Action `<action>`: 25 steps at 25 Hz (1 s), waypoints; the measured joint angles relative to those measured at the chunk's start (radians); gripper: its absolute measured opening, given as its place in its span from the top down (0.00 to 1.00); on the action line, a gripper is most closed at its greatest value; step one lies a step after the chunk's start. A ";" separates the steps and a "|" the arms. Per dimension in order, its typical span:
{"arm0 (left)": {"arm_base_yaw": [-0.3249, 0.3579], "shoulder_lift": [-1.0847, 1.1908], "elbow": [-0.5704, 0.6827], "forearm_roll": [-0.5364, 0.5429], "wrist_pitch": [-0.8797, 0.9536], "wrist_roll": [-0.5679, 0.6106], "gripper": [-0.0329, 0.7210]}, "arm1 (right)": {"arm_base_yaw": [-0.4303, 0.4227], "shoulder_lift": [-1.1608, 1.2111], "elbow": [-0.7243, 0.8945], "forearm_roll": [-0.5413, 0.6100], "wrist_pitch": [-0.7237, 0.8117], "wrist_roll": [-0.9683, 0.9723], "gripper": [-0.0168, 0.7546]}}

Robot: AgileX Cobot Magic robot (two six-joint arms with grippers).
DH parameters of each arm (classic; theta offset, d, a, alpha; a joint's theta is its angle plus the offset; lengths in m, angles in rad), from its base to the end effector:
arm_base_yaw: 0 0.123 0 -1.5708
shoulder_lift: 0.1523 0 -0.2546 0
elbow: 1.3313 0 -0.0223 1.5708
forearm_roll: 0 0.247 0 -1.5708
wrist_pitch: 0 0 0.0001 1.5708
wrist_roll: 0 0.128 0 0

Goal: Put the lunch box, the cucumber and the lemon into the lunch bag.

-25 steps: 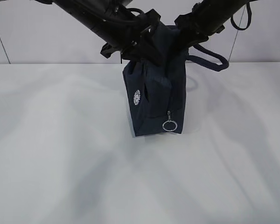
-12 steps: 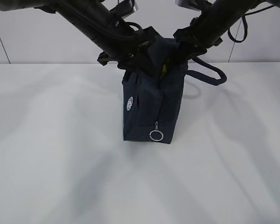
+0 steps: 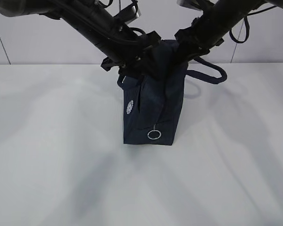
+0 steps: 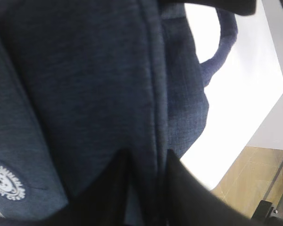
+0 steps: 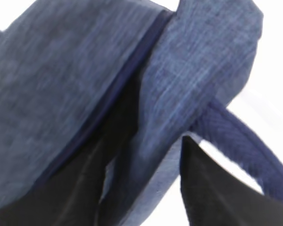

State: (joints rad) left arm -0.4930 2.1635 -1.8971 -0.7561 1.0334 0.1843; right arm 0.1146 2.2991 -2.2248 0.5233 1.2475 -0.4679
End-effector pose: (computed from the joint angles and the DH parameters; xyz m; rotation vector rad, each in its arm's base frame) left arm 0.3781 -0.2888 0.1977 0.5340 2.6608 -1.0784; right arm 0.4748 0.1157 0.2060 -0.6560 2.5766 0.6225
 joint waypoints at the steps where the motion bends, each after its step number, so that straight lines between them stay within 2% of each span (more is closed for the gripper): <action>1: 0.000 0.000 0.000 0.000 0.002 0.000 0.64 | 0.000 0.000 0.000 0.004 -0.002 0.000 0.74; 4: 0.000 -0.004 0.000 0.017 0.003 0.000 0.51 | 0.000 0.000 0.000 0.014 -0.004 -0.002 0.55; 7: 0.013 -0.036 0.000 0.047 0.003 0.000 0.49 | 0.000 0.000 -0.005 0.037 -0.004 -0.002 0.46; 16: 0.051 -0.161 0.000 0.184 -0.004 0.000 0.48 | 0.000 0.000 -0.156 0.212 -0.004 0.009 0.44; 25: 0.054 -0.245 0.000 0.315 -0.006 -0.027 0.48 | 0.000 -0.116 -0.238 0.222 -0.124 0.033 0.44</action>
State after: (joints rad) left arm -0.4395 1.9182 -1.8971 -0.4411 1.0273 0.1571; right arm 0.1146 2.1834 -2.4626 0.7454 1.1231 -0.4352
